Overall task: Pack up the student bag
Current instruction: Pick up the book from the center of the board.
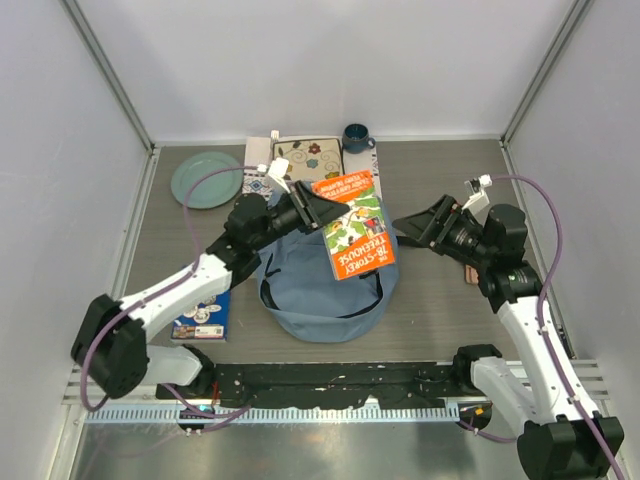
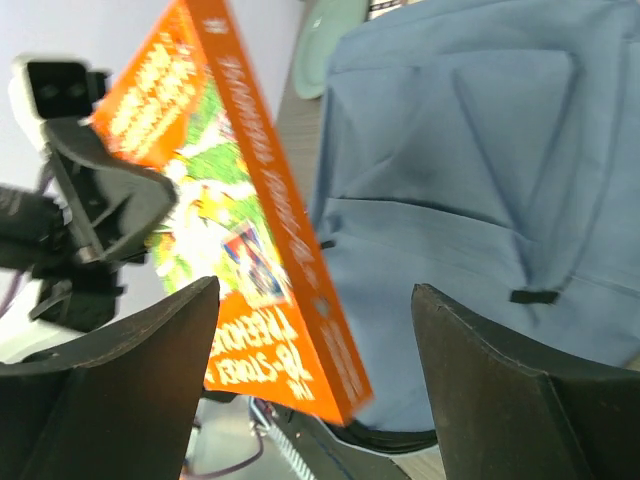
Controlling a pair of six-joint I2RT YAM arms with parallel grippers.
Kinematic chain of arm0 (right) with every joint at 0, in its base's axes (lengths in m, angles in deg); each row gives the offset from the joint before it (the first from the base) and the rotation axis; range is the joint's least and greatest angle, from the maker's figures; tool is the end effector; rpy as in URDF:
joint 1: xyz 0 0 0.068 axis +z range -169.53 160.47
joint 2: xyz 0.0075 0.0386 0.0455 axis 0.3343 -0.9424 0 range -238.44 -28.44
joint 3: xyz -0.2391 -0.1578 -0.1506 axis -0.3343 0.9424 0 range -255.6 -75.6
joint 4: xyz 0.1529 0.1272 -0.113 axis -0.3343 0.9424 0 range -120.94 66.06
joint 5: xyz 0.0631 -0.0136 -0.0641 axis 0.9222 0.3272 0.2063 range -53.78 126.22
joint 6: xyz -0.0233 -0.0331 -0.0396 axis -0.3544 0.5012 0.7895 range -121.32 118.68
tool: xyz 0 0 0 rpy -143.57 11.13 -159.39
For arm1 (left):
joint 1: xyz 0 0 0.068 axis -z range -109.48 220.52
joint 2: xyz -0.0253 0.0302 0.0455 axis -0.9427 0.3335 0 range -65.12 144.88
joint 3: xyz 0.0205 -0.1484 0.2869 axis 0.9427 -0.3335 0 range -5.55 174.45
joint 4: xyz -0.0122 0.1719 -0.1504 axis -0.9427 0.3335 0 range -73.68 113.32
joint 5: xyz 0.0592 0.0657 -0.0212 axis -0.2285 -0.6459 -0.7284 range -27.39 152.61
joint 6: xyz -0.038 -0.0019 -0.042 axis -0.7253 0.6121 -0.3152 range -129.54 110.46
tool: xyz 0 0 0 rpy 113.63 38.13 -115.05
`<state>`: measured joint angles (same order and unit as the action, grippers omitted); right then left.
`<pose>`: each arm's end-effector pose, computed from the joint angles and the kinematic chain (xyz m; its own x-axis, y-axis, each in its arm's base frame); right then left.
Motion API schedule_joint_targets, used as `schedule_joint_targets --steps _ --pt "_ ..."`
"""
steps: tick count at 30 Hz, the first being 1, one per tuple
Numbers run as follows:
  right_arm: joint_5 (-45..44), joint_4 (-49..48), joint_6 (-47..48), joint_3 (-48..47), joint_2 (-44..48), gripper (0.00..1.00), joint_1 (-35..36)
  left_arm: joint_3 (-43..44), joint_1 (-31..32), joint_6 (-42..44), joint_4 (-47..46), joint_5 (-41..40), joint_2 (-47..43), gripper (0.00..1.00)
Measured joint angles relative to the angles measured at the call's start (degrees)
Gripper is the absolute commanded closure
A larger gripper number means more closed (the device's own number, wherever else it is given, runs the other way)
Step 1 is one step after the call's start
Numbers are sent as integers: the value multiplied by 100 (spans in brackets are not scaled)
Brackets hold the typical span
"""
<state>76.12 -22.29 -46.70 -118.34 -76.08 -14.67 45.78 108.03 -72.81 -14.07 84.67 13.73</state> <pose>0.1200 0.0356 0.3646 -0.6526 0.4926 -0.5758 -0.3159 0.5138 0.7976 0.2156 -0.1842 0.3857 -0.7519 -0.4663 -0.4661 0.4234 0.2006 -0.8835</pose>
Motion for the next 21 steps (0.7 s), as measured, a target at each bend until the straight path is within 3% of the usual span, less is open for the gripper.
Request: schedule_joint_targets --steps 3,9,15,21 --pt "-387 315 17 140 260 16 0 -295 -15 140 549 -916 -688 100" --pt "-713 -74 -726 1217 1115 16 389 -649 -15 31 704 -2149 -1353 100" --pt "-1091 -922 -1537 1690 1198 16 1213 -855 -15 -262 686 -2566 -1368 100" --pt "-1449 -2009 -2070 1768 699 16 1801 -997 -11 -562 485 -2658 -1292 100"
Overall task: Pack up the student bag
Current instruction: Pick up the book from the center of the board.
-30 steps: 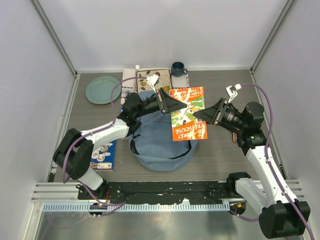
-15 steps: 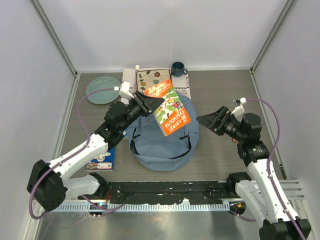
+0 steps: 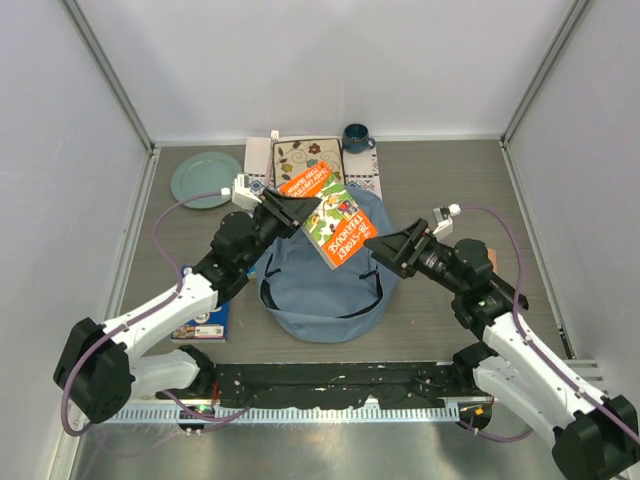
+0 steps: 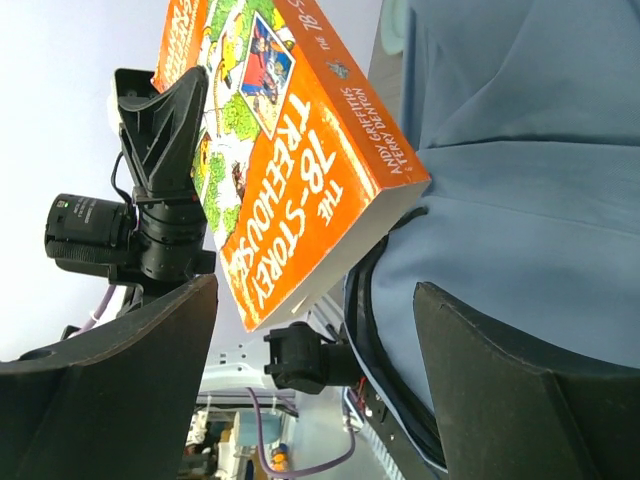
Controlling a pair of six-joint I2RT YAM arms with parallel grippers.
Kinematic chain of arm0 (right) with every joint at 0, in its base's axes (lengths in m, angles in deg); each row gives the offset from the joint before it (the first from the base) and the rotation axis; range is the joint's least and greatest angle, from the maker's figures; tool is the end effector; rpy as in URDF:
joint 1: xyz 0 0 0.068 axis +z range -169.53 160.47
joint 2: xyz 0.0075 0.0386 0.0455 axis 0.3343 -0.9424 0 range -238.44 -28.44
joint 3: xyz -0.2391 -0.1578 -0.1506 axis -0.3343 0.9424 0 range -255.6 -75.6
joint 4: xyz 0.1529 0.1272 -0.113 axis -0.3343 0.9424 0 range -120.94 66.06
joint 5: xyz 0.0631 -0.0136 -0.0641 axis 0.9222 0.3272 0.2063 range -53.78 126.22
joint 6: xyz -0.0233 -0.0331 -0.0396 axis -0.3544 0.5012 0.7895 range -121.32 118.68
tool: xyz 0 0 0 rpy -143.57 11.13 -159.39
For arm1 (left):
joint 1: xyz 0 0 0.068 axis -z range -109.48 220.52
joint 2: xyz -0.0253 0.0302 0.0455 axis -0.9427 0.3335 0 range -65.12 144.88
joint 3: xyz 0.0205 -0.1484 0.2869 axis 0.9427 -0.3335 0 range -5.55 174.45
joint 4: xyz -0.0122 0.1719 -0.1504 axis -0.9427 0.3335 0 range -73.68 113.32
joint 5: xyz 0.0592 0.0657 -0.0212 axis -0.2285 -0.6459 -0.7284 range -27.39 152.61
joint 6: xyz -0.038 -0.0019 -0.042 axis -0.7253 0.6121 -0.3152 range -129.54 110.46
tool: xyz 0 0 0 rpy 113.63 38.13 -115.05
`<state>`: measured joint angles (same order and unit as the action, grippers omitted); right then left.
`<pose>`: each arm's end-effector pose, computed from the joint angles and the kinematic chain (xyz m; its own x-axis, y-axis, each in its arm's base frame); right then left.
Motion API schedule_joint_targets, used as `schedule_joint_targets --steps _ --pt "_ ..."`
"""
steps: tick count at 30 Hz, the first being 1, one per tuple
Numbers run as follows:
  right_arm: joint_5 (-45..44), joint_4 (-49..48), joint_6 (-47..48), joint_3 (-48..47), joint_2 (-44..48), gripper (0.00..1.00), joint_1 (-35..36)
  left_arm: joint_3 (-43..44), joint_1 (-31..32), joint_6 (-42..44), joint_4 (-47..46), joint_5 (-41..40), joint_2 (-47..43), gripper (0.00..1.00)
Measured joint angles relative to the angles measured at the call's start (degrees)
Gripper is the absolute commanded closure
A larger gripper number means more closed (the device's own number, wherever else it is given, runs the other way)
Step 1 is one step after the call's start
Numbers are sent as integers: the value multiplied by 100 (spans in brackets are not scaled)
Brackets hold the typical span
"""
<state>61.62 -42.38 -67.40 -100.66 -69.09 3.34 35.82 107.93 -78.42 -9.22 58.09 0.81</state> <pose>0.0927 0.0575 0.3131 -0.7084 0.5974 -0.3759 -0.2412 0.2957 0.9243 0.1769 -0.1313 0.3717 -0.5017 -0.7870 -0.3591 0.2086 0.2928 -0.9331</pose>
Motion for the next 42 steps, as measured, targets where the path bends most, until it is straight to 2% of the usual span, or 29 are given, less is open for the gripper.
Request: schedule_joint_targets --steps 12,19,20,26,31,36,39,40,42 --pt "-640 -1386 -492 0 -1266 16 955 -205 83 -404 -688 17 251 100" --pt "-911 -1993 -625 -2 -1685 27 1261 -400 87 -498 -953 24 258 100" --pt "-960 -2085 -625 -2 -1685 33 1270 -428 90 -527 -968 22 256 100" --pt "-1139 -2490 -647 -2 -1766 47 1272 -555 87 -682 -1180 -114 168 100" --pt "-1154 -3117 -835 136 -1930 48 1270 -568 103 -732 -1292 -175 155 100" --pt "-1182 -3303 -894 234 -1934 46 1272 -767 208 -804 -1449 -317 151 100" --pt "-1209 -3287 -887 234 -1910 53 1272 -879 278 -876 -1493 -474 136 100" --pt "-1215 -3285 -885 234 -1908 62 1272 -905 304 -894 -1497 -531 125 100" --pt "-1231 -3285 -885 234 -1908 73 1272 -935 339 -914 -1499 -608 105 100"
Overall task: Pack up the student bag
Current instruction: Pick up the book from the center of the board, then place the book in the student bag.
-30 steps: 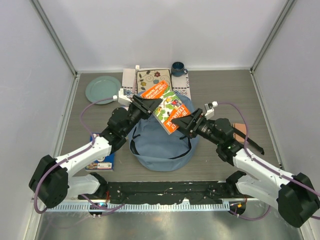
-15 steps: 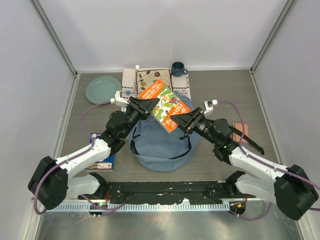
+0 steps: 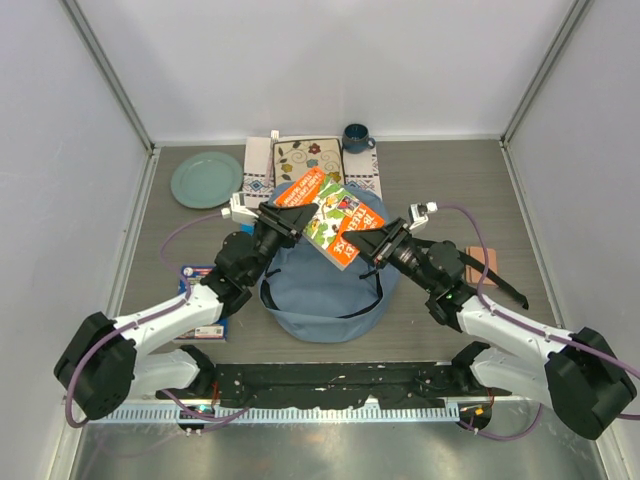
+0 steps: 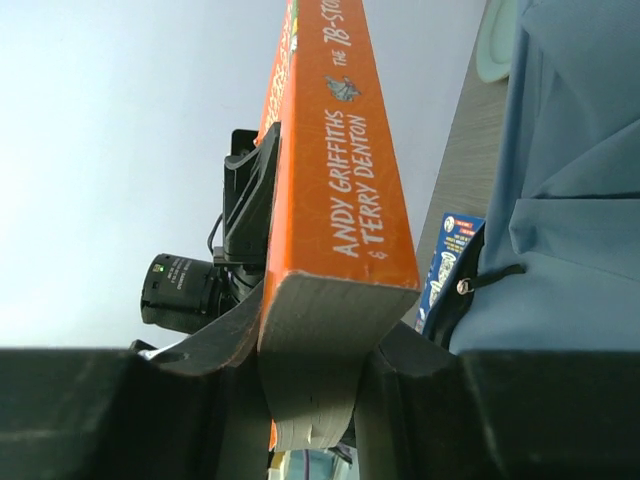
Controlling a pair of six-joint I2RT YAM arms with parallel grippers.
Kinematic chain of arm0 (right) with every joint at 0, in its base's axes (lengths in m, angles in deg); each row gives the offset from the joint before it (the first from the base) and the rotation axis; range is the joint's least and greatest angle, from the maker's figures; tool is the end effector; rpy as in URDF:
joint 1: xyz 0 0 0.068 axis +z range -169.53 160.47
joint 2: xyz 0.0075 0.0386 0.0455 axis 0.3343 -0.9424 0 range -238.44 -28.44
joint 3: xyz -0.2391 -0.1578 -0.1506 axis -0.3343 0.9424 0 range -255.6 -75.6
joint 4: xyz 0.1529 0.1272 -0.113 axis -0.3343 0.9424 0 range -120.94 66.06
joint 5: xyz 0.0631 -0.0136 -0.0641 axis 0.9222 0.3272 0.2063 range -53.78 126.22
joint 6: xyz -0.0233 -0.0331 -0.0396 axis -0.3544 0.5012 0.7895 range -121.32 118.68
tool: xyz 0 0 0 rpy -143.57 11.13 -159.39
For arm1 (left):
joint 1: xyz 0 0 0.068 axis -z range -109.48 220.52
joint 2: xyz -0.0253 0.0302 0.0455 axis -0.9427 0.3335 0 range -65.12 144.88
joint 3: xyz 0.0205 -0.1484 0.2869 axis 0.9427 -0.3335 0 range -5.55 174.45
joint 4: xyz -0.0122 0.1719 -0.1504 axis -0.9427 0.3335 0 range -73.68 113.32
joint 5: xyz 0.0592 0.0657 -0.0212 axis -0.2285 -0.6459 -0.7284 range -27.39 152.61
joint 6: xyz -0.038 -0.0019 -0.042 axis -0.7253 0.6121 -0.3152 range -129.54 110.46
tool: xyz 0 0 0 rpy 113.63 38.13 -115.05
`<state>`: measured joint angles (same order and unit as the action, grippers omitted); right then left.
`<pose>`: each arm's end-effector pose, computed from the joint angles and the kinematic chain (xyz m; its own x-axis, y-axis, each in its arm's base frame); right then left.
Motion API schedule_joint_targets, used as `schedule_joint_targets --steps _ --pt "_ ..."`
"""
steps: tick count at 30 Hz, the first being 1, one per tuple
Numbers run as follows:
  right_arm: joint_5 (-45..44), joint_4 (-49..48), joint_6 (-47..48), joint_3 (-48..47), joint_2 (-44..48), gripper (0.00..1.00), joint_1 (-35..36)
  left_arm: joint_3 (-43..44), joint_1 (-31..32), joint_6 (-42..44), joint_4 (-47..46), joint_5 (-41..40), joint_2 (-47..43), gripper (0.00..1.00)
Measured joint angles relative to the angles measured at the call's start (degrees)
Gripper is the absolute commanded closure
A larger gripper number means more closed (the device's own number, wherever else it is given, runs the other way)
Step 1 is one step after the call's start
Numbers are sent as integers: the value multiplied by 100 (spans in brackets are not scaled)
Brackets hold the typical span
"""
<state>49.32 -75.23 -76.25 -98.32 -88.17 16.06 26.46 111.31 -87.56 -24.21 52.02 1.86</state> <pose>0.1379 0.1096 0.3226 -0.6972 0.6576 -0.2855 -0.2944 0.1006 0.9504 0.1676 -0.1350 0.3446 -0.4775 -0.8580 -0.1893 0.1766 0.1173 -0.9773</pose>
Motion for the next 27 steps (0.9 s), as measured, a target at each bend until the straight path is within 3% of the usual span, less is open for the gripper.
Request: schedule_joint_targets --steps 1,3,4,5,7,8,11,15,18,23,27 --pt "-4 -11 -24 0 0 86 0 -4 11 0 2 -24 -9 100" --pt "-24 -20 -39 0 17 97 0 -4 20 2 -2 -35 -11 98" --pt "-35 -4 -33 0 37 99 0 -4 24 9 -4 -33 -11 89" --pt "-52 39 -15 0 72 99 4 -4 28 17 -2 -31 -11 67" --pt "-136 323 68 -2 258 99 22 0 48 48 48 13 -26 47" --pt "-208 568 164 -4 431 99 42 26 61 118 201 103 -52 31" --pt "-739 1963 651 -173 1257 99 83 254 160 719 1198 448 -195 15" --pt "-2135 4284 1379 -756 2328 99 50 1316 234 2262 3440 778 -258 12" --pt "-2820 5309 1622 -1043 2728 99 17 2100 232 3375 4631 992 -173 12" --pt "-3532 6813 1788 -1169 3283 99 13 2815 319 4719 6061 1593 393 16" --pt "-3670 7635 1781 -1167 3602 99 13 2983 774 5377 6891 1856 1235 17"
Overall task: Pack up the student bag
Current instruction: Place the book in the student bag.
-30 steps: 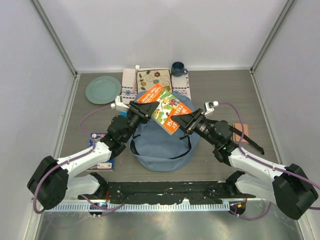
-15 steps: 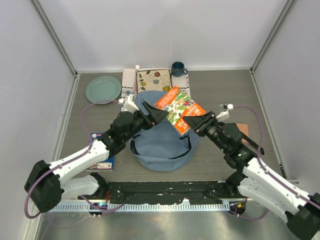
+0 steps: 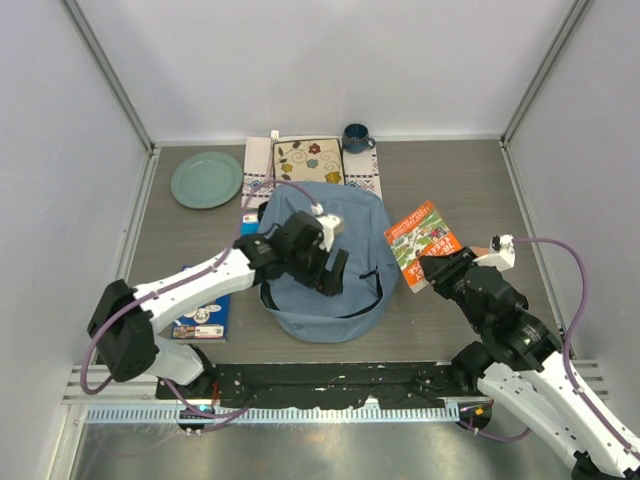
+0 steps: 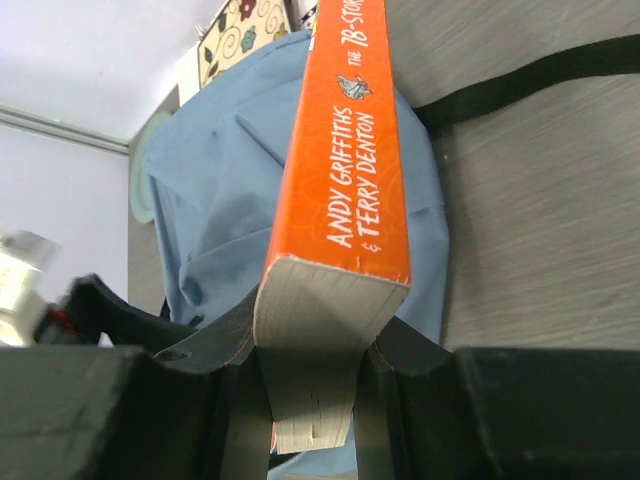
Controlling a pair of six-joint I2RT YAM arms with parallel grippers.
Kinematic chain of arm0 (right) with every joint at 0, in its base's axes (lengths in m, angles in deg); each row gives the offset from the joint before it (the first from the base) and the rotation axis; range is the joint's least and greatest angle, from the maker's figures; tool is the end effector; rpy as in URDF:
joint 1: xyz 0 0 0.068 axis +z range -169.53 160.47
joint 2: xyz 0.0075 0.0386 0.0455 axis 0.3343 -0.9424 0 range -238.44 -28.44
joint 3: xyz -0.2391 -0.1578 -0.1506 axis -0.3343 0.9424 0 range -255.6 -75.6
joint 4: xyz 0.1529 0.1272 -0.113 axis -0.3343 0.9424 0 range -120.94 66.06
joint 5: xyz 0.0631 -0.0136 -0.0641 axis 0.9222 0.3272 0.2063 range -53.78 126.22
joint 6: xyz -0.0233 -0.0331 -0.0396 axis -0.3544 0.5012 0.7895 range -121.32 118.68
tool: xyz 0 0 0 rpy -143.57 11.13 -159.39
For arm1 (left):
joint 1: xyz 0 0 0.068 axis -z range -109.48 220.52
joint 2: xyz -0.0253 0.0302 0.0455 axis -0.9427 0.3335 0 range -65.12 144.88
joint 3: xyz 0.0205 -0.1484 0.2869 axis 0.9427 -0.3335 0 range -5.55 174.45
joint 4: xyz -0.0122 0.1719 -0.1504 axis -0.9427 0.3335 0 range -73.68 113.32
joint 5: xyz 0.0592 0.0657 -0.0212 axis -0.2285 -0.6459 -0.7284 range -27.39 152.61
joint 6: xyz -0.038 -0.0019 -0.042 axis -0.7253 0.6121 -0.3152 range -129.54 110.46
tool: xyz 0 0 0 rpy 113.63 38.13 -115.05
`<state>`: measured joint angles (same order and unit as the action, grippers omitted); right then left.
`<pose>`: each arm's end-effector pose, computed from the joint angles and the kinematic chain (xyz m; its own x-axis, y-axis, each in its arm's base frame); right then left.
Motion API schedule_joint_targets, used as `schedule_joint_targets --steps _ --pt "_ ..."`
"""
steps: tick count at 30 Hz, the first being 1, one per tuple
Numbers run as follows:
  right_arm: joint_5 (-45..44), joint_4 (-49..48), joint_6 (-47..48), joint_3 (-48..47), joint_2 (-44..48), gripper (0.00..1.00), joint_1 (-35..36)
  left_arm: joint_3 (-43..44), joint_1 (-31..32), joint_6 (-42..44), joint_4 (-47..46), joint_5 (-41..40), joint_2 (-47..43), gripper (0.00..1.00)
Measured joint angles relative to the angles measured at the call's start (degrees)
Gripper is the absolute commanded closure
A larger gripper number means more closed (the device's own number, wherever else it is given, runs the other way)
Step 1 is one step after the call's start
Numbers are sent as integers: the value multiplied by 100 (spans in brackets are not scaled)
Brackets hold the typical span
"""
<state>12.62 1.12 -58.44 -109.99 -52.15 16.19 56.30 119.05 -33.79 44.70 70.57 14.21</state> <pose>0.0322 0.0035 0.2983 -0.3558 0.6922 -0.6280 0.1224 0.7006 0.7029 0.1670 -0.1973 0.3373 -0.7642 0.2507 -0.5942 0.5398 0.7528 -0.3767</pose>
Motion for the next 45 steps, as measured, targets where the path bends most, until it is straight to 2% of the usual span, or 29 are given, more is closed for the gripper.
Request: schedule_joint_targets --steps 6,13,16,21,24,25,27,28,30,31,32,33,34,40,45 --pt "-39 516 -2 2 306 99 2 -17 752 466 621 372 516 17" --pt "-11 713 -48 111 348 99 4 -269 1185 476 490 470 476 15" --pt "50 708 -101 214 348 99 4 -426 1290 345 334 374 461 16" --pt "153 715 -170 352 345 99 4 -586 1663 140 57 -286 592 18" --pt "177 708 -175 354 348 99 4 -568 1947 35 -79 -813 929 32" --pt "181 708 -177 354 348 99 4 -553 2028 17 -116 -990 1091 40" --pt "184 708 -184 354 350 99 4 -479 2164 -57 -129 -1329 1412 47" --pt "184 708 -192 354 358 99 4 -424 2218 -85 -136 -1482 1556 56" --pt "179 715 -197 354 391 99 4 -304 2317 -129 -111 -1755 1681 67" --pt "170 715 -199 354 417 99 4 -258 2354 -155 -136 -1882 1690 79" --pt "155 732 -199 354 446 99 4 -203 2387 -192 -146 -1980 1692 84" --pt "136 756 -197 352 474 99 4 -151 2411 -227 -160 -2076 1692 95" --pt "98 820 -192 343 505 99 4 -87 2428 -249 -164 -2153 1692 99" --pt "-367 1508 -164 13 634 99 4 396 2450 -232 -203 -2422 1694 100" --pt "-863 2024 -151 -446 822 99 4 1320 2448 -35 -201 -2542 2020 100"
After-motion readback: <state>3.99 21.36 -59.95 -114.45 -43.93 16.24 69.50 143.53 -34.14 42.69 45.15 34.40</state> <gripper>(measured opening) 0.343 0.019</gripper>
